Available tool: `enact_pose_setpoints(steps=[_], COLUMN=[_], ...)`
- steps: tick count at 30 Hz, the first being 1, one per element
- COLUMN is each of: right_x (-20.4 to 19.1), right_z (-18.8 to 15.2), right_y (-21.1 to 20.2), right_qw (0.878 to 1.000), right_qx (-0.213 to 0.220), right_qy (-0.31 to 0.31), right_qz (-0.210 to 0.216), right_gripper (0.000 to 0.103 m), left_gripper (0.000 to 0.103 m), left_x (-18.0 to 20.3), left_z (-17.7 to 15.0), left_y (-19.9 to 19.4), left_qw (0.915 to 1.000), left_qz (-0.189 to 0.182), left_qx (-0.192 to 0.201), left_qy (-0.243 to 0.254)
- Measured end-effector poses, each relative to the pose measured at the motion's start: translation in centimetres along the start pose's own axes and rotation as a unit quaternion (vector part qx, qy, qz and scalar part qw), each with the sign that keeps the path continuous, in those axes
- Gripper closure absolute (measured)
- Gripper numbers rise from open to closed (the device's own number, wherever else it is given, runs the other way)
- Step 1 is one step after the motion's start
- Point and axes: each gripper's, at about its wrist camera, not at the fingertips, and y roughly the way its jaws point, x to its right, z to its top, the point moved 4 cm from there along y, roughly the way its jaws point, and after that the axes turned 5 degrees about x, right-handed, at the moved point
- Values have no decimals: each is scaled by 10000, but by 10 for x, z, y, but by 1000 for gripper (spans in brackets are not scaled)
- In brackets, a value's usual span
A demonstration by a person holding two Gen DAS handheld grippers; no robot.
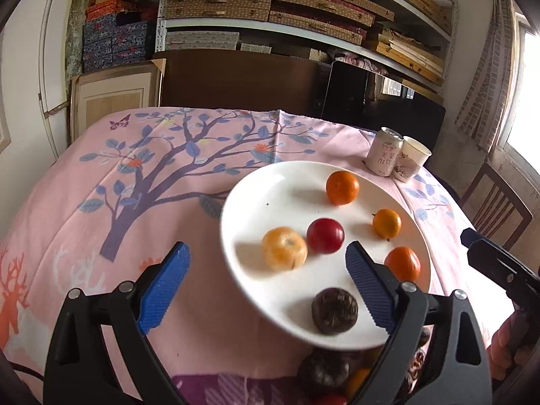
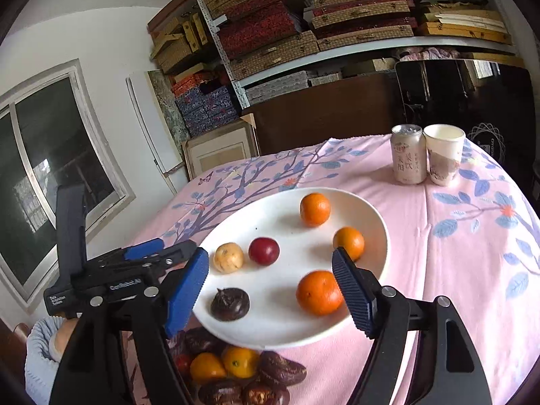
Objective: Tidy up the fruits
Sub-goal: 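Place the red plum on the plate with the right tool while the left tool places the tangerine, then move both open tools back from the plate to the fruit pile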
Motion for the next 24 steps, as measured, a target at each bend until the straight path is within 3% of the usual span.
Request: enact_pose_setpoints(steps=[4,8,14,17,22,24], right_x=[19,31,30,26,22,22], right_z=[-26,-38,-46,-48,-49,-50], right_y=[-15,-35,-40,-40,-44,-43], right_qw=[9981,9942,9943,9956,9962,9961], right_qx=[-182,-115,-121,-146,-131,-147], right_qy=[587,1065,1064,930,862,869], right_qz=[-12,48,14,-10,5,-11], right_gripper=[20,16,16,16,15,15], left_gripper=[10,8,5,5,5,4], left_x=[-8,3,36,48,35,24], left_z=[-30,-62,-96,-104,-109,-109], left_y=[-29,-58,-82,-79,-61,-59], left_qw=[9999,10000,9961,9933,9943,9954], left_qz=[58,-60,-487,-406,-129,-185], left_qx=[-28,-53,-96,-218,-652,-738], left_qy=[-129,53,732,1063,838,590])
